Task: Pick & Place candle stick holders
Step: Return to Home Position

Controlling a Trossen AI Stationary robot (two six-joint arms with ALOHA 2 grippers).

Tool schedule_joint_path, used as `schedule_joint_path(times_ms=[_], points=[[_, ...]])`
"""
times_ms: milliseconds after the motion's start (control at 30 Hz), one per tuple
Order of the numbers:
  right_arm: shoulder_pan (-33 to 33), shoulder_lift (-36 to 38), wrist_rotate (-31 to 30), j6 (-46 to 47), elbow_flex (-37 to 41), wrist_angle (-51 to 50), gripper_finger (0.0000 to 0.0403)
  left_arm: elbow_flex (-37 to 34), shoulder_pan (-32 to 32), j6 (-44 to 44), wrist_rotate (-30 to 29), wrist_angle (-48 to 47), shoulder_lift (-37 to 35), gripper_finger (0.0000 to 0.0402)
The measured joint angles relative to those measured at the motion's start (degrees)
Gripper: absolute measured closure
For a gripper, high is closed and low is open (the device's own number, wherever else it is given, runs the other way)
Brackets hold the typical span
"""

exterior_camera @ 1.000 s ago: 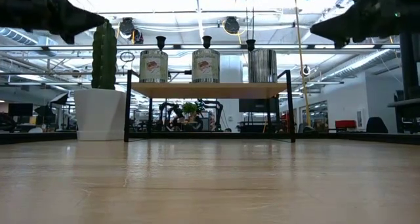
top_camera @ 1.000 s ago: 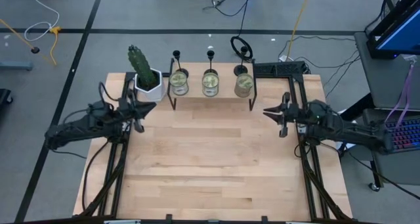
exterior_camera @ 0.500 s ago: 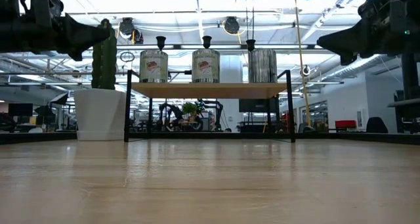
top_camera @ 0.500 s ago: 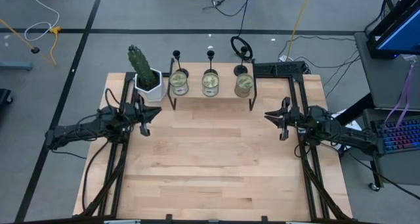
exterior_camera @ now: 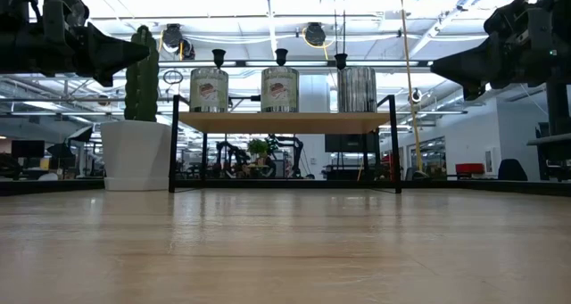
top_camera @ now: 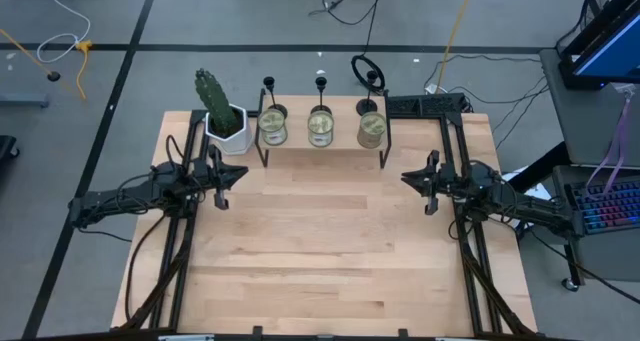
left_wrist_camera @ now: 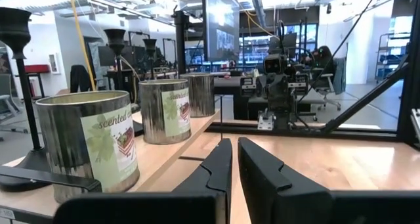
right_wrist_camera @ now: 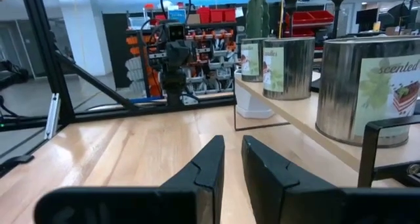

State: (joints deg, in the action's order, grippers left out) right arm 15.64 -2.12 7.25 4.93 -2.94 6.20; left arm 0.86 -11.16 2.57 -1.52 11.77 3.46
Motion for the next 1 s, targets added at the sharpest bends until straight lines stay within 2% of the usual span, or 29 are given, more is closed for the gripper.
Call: schedule_joint_path(times_ms=[1000], points=[[0.0,-0.3,0.1,0.0,0.3,-0.9,0.0358,0.0,0.0,0.1,0.0,0.0,0.0,0.0371]])
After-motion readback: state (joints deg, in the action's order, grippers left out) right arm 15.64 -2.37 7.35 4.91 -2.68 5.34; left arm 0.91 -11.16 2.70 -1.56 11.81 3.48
